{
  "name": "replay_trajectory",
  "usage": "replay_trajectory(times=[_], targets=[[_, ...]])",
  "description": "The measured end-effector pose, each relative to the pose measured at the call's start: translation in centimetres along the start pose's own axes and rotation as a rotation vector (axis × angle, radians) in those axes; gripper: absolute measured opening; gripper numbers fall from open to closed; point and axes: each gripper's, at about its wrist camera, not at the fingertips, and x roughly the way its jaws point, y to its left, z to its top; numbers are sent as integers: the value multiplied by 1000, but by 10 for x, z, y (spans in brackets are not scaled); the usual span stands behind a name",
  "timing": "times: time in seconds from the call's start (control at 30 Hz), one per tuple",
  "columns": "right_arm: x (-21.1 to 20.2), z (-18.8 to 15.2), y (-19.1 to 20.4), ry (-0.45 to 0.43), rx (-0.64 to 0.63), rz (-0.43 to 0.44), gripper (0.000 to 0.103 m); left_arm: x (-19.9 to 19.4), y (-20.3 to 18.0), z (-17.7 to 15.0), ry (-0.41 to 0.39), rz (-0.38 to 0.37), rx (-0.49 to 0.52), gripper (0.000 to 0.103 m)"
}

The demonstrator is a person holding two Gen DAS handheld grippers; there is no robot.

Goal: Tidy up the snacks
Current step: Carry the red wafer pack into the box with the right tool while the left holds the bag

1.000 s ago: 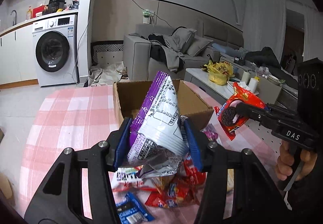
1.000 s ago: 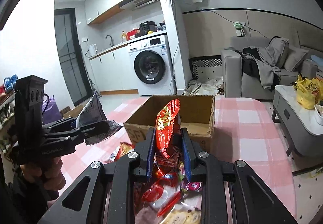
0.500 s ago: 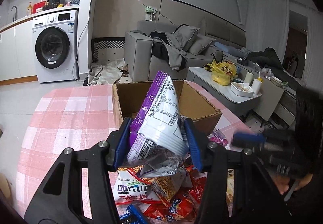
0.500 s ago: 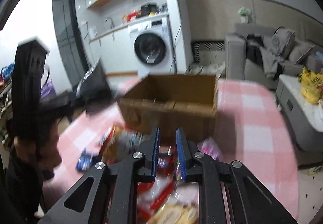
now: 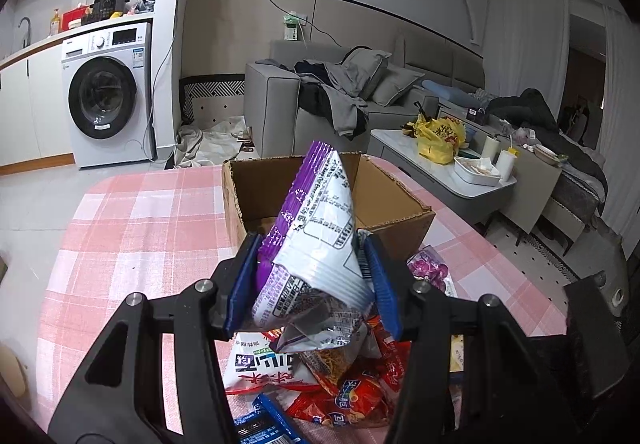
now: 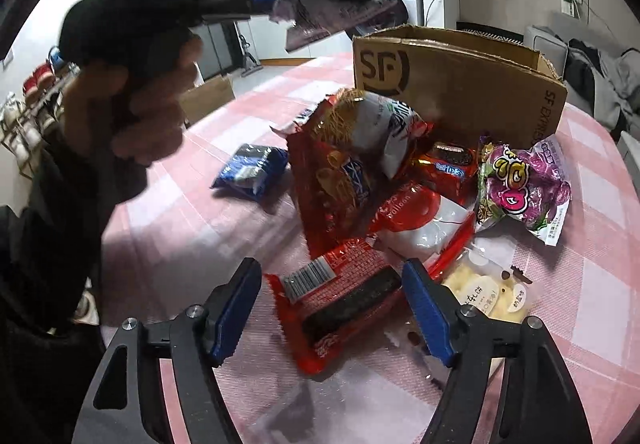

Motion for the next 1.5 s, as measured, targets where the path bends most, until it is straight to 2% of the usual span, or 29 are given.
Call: replay_trajectory(times=[0.1,0.13,0.17,0.3,0.53,0.67,0.93,1.17,1.5], targets=[[6,-3,7,11,-27,-9,73,-3,2,-5,2,1,-7,49],[8,-3,7,15,-30,-7,69,-4,1,-6,3,3,-7,49],[11,-3,6,18,-34,-13,59,-6,0,-8,3,6,-7,50],[4,-4,5,-28,-28,-20,50,-8,1,-11,3,14,-12,49],[-41,5,-1,-152,16,4,50,-9,1,-13,-3,18,-19,49],[-65,20,-9,-245,37,-35,50,-10,1,-9,-14,21,-16,49],[-93,52,-52,-363,158,-124,50,-9,2,-4,-22,25,-25,49],[-111,74,-82,-419,215,-159,50,-5,4,2,-24,24,-36,49],[-108,108,-104,-451,244,-160,50,2,6,6,-26,23,-33,49]])
